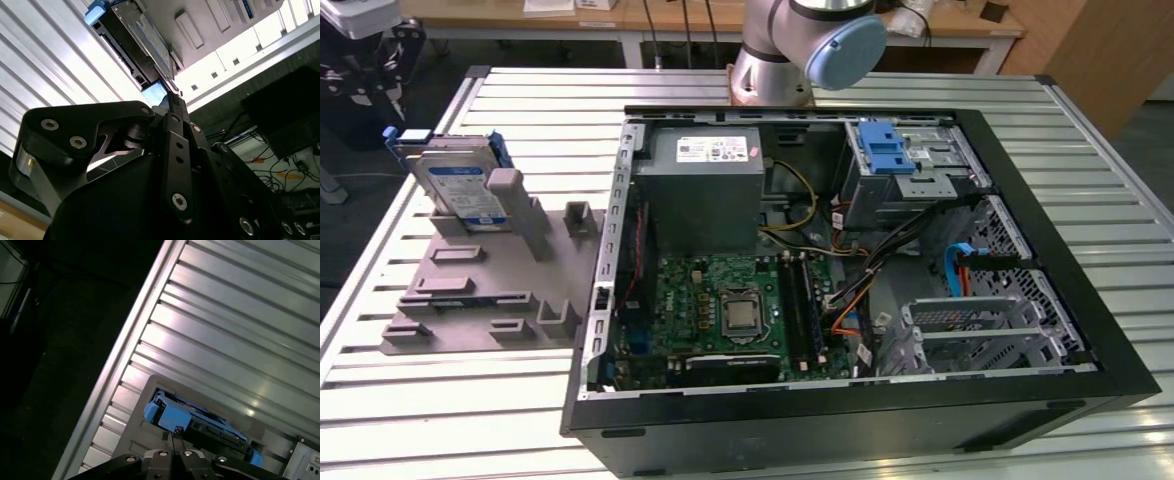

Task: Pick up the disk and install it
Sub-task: 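Pick up the disk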

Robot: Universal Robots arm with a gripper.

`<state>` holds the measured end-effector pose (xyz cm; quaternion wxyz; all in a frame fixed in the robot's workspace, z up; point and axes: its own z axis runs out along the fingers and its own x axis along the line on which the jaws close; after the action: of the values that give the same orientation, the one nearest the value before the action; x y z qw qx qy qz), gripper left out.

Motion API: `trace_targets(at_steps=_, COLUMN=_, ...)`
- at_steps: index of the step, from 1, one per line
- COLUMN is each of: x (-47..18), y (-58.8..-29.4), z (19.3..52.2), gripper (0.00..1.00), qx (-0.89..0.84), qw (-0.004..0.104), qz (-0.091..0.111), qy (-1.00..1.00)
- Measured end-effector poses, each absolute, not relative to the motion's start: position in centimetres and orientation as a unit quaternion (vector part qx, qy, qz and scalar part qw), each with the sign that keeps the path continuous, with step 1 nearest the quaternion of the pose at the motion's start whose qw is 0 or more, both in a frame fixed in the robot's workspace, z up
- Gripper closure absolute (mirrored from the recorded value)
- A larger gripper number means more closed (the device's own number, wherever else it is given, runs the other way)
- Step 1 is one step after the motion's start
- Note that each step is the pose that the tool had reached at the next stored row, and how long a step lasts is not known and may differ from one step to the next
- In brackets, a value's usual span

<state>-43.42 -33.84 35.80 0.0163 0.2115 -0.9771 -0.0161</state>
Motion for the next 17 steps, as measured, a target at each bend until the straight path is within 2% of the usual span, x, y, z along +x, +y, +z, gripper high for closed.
trace_targets(at_steps=17, x=-43.49, y=-33.84, z=35.8, gripper=0.89, qx=0.256, qw=0.017, qz=-0.015, qy=-0.966)
